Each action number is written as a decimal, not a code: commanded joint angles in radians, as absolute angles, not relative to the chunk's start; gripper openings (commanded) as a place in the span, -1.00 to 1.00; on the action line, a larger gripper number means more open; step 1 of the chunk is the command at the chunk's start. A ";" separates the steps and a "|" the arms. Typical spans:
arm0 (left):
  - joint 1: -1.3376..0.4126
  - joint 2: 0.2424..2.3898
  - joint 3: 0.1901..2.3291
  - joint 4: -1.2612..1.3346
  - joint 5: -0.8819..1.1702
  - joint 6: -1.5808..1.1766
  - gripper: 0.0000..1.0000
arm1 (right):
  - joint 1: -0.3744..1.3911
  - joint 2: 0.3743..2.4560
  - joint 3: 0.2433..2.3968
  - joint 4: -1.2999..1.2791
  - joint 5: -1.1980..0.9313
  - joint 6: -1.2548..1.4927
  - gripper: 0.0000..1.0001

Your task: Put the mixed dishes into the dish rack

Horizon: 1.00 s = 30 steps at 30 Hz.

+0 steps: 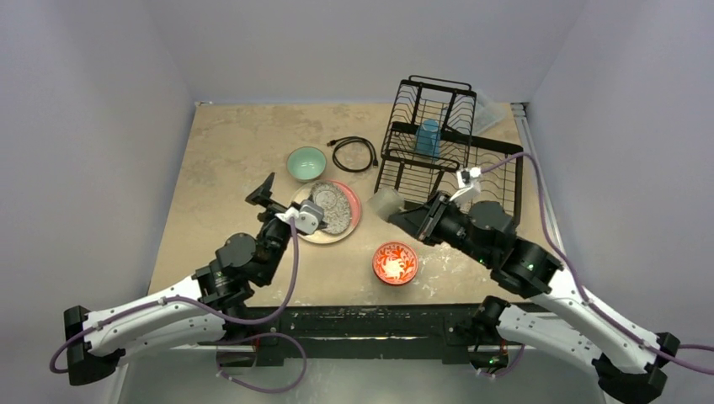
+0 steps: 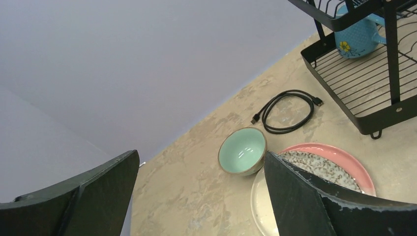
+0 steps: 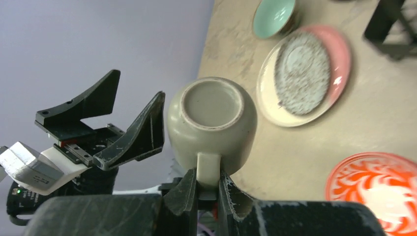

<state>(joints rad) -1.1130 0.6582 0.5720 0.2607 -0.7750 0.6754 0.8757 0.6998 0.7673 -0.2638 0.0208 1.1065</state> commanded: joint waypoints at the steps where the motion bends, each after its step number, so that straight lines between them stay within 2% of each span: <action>1: -1.112 0.607 0.597 0.297 -0.811 0.676 0.95 | 0.876 0.684 1.028 -0.643 0.332 0.768 -1.00; 9: -1.112 0.606 0.617 0.210 -0.737 0.603 0.96 | 0.876 0.673 1.250 -0.903 0.882 0.625 -1.00; 13: -1.112 0.629 0.636 0.176 -0.717 0.573 0.98 | 0.876 0.772 1.272 -1.069 1.222 0.641 -1.00; 16: -1.111 0.631 0.648 0.137 -0.653 0.516 1.00 | 0.856 0.880 1.277 -1.196 1.367 0.788 -1.00; 19: -1.103 0.628 0.679 0.057 -0.554 0.415 1.00 | 0.728 0.945 1.254 -1.037 1.294 0.683 -1.00; 21: -1.085 0.636 0.705 -0.016 -0.467 0.348 1.00 | 0.583 0.932 1.155 -0.768 1.127 0.487 -1.00; 24: -1.030 0.690 0.769 -0.137 -0.307 0.274 1.00 | 0.373 0.913 1.048 -0.535 0.911 0.392 -1.00; 27: -0.938 0.751 0.822 -0.186 -0.139 0.184 1.00 | 0.268 0.959 0.983 -0.411 0.798 0.344 -1.00; 30: -0.886 0.768 0.830 -0.171 -0.094 0.145 1.00 | 0.182 1.012 0.929 -0.308 0.663 0.328 -1.00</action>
<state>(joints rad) -0.9432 0.7425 0.7910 -0.1272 -0.2680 0.2680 0.2573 0.9749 0.9676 -0.6022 0.8661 0.4187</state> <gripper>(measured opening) 0.998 0.119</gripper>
